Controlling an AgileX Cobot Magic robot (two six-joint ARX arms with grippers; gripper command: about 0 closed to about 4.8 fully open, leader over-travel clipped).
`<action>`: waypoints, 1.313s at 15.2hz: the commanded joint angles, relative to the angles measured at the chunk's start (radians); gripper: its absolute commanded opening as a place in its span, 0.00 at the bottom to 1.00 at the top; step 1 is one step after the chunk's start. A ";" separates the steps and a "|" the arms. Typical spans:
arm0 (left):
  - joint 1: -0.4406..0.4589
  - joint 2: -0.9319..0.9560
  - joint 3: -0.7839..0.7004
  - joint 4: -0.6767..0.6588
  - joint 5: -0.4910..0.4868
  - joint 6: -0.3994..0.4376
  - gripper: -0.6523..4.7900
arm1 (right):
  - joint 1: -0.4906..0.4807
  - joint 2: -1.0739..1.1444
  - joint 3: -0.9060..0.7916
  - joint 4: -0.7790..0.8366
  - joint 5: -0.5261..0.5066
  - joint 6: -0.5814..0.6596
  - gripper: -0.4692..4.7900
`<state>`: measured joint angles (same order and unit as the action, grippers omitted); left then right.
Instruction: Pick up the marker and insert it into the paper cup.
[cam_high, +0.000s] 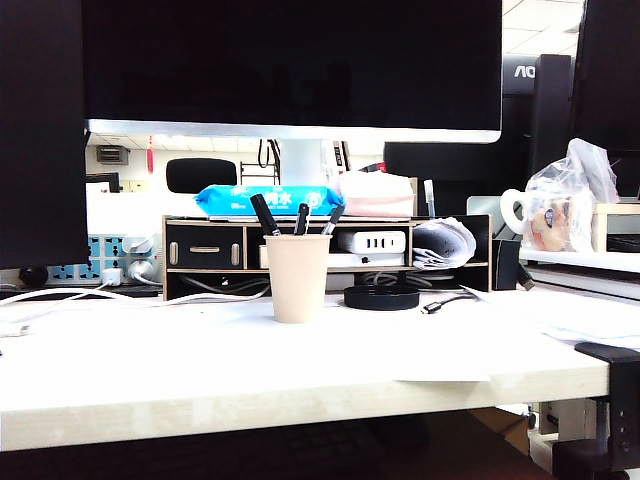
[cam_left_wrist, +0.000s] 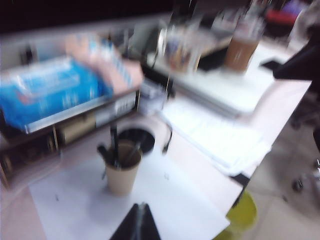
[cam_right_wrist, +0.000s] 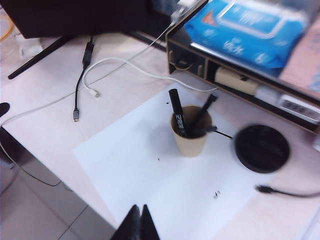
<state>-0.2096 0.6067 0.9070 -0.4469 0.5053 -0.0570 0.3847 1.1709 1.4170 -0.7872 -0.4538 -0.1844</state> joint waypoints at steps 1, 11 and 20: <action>-0.001 -0.181 -0.098 -0.008 -0.120 -0.041 0.11 | 0.000 -0.185 -0.151 0.104 0.037 0.090 0.08; -0.001 -0.372 -0.510 0.256 -0.150 -0.230 0.11 | -0.001 -0.616 -0.686 0.371 0.192 0.210 0.08; 0.000 -0.343 -0.734 0.502 -0.325 -0.208 0.11 | -0.003 -0.578 -1.007 0.812 0.462 0.180 0.09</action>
<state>-0.2096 0.2642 0.1722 0.0288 0.1795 -0.2699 0.3809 0.5934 0.4049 0.0021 0.0013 -0.0006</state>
